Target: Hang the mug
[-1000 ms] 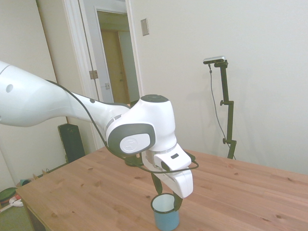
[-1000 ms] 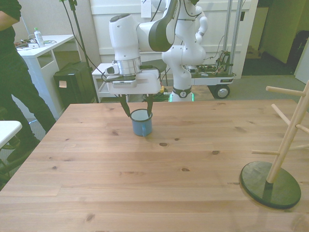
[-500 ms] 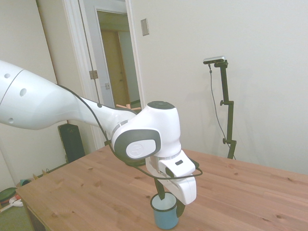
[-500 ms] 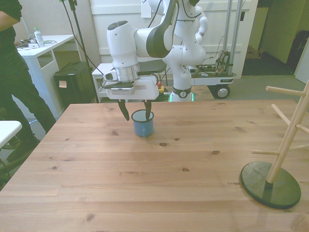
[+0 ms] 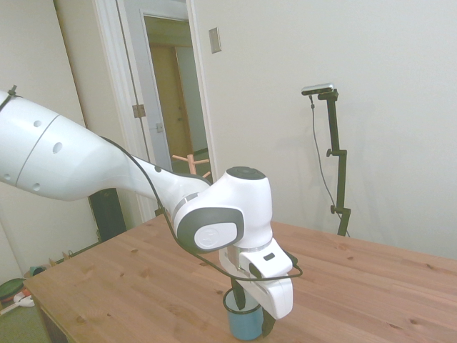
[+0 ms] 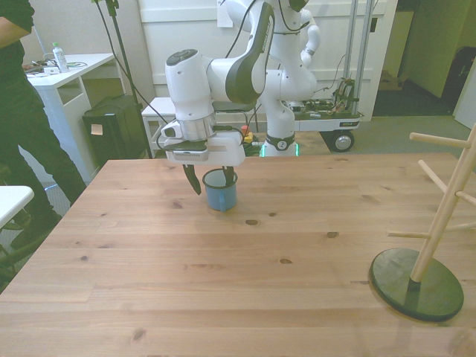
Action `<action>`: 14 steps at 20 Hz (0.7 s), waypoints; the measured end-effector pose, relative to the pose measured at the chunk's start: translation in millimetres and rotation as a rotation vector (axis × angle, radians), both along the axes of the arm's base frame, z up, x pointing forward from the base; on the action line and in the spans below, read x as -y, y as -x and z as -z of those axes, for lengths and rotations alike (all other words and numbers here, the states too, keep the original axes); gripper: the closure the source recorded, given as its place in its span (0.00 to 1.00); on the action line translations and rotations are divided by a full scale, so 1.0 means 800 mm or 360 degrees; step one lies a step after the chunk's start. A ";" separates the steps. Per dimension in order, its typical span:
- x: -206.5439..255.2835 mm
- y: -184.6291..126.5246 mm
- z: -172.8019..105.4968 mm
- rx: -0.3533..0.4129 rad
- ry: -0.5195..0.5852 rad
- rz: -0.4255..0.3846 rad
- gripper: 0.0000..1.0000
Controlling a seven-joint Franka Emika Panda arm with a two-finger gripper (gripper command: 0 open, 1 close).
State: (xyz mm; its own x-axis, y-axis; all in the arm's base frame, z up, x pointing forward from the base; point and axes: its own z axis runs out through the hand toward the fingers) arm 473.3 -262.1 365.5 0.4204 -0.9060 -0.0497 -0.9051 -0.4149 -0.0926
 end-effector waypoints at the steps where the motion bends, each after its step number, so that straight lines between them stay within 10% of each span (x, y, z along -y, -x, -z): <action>1: 0.000 -0.001 0.001 0.0004 0.0004 0.0001 1.00; 14: 0.001 -0.001 0.001 0.0013 0.0008 0.0004 1.00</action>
State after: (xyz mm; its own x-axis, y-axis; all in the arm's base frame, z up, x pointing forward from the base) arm 474.0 -262.5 364.9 0.4186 -0.9072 -0.0419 -0.9053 -0.4133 -0.0980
